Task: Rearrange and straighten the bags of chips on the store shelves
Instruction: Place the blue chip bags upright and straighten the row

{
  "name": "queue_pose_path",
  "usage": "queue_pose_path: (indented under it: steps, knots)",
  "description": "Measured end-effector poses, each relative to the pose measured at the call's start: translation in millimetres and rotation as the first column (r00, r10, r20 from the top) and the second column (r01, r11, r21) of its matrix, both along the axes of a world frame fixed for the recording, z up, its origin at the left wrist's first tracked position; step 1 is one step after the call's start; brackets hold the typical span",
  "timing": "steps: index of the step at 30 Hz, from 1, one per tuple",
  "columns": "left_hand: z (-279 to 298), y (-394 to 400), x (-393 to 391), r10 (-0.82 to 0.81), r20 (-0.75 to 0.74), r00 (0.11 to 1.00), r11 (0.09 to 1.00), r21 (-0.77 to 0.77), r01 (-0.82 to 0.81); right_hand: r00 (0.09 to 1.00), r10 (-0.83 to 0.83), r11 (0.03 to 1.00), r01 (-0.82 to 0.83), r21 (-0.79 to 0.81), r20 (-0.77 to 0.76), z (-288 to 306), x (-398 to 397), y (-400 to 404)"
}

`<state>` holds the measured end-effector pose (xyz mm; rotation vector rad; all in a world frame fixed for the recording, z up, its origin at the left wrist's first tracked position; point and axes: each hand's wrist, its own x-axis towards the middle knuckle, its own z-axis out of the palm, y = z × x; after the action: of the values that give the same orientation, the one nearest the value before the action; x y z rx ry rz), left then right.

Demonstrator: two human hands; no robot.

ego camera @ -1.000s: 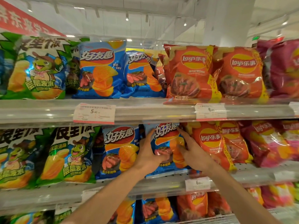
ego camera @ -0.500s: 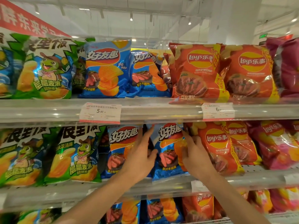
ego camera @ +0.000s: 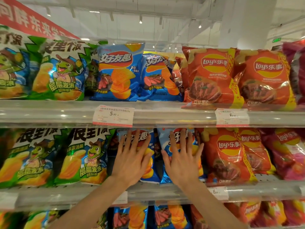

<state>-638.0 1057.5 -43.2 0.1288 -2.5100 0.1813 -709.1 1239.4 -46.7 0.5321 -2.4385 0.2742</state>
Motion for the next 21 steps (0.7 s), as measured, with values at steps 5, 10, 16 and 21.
queue_pose_path:
  steps: [5,10,16,21]
  knots:
    - [-2,1,-1,0.012,0.002,1.000,1.000,-0.001,-0.012,1.000,-0.003,0.999,0.002,-0.035,-0.025,-3,-5,-7]
    - [-5,0,-3,0.013,-0.022,1.000,1.000,-0.009,-0.013,0.999,-0.002,0.999,0.000,-0.053,-0.042,-10,-11,-9]
    - [-5,1,-2,0.029,-0.022,0.999,1.000,-0.002,-0.029,0.998,0.001,0.999,-0.004,-0.053,-0.057,-10,-10,-8]
    - [-2,2,12,0.051,-0.082,0.995,0.997,0.054,-0.046,0.999,-0.020,0.996,0.017,-0.083,-0.036,-6,2,-4]
